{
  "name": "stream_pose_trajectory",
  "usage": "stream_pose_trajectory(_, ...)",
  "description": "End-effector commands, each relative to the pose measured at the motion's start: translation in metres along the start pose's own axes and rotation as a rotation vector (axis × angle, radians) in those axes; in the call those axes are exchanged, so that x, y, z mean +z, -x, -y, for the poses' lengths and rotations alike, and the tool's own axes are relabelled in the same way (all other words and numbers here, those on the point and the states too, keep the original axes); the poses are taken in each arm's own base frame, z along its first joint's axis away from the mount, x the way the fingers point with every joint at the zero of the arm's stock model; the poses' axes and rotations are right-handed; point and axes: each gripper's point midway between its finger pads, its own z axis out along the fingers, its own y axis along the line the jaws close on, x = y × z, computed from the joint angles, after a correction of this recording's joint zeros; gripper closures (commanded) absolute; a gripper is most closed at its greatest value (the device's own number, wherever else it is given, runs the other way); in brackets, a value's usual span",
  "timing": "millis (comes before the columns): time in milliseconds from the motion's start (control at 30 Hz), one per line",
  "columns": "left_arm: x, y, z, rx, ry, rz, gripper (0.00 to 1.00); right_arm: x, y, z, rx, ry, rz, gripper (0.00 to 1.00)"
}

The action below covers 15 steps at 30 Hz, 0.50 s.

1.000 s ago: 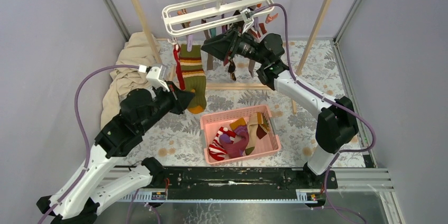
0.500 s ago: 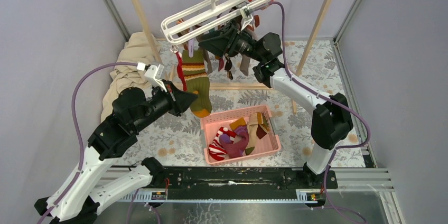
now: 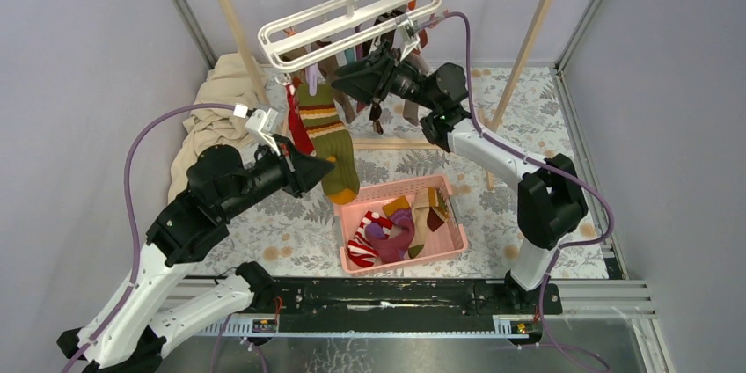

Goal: Remove the socks clipped to the hanger
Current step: Remove the sock from the hanger.

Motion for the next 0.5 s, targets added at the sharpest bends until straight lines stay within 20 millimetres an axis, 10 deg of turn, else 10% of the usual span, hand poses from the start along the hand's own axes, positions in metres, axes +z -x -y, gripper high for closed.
stream_pose_trajectory(0, -0.003, 0.015, 0.016, 0.005, -0.059, 0.042, 1.0, -0.011, 0.014, -0.045, -0.062, 0.105, 0.064, 0.32)
stream_pose_trajectory(467, 0.004, 0.012, 0.016, 0.007, -0.063, 0.023, 1.0, -0.041, 0.002, -0.062, 0.004, 0.077, 0.116, 0.33)
